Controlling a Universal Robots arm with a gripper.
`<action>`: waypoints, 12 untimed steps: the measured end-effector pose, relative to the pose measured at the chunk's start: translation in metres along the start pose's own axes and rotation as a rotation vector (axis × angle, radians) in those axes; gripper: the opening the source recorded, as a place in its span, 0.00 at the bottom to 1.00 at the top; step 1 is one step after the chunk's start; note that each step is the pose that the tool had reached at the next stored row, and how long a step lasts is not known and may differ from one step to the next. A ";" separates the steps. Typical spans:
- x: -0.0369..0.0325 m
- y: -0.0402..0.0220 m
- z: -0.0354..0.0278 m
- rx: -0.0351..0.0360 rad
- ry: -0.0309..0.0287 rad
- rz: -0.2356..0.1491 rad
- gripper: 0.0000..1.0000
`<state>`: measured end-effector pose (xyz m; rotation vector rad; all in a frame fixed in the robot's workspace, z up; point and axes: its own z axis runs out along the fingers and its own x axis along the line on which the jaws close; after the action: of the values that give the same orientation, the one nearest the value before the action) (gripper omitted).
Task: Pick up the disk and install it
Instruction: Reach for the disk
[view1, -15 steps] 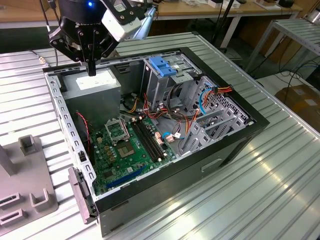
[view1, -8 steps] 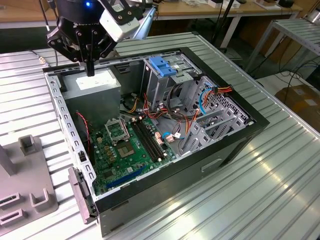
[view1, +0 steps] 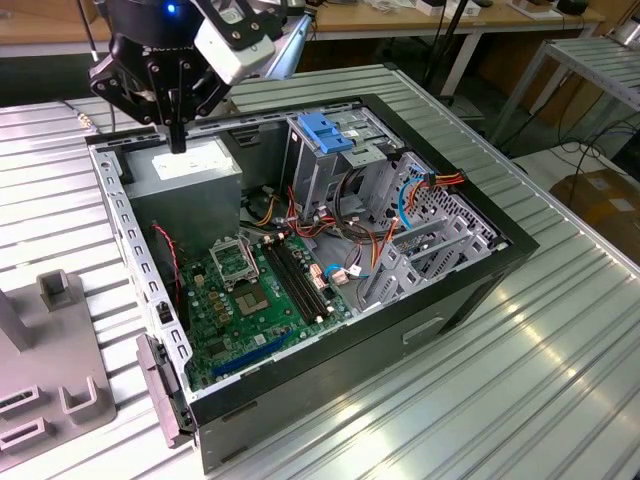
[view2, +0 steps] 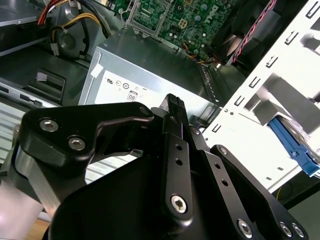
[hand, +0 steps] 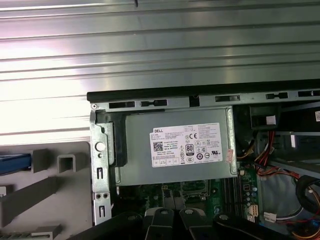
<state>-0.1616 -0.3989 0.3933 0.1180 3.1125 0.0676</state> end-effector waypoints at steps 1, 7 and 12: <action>0.0004 0.0000 0.0000 0.0000 0.0000 0.000 0.11; 0.0026 -0.0002 -0.0001 0.0000 0.0000 0.000 0.11; 0.0055 -0.0004 -0.0002 0.0000 0.0000 0.000 0.11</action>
<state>-0.1671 -0.3989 0.3933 0.1180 3.1125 0.0676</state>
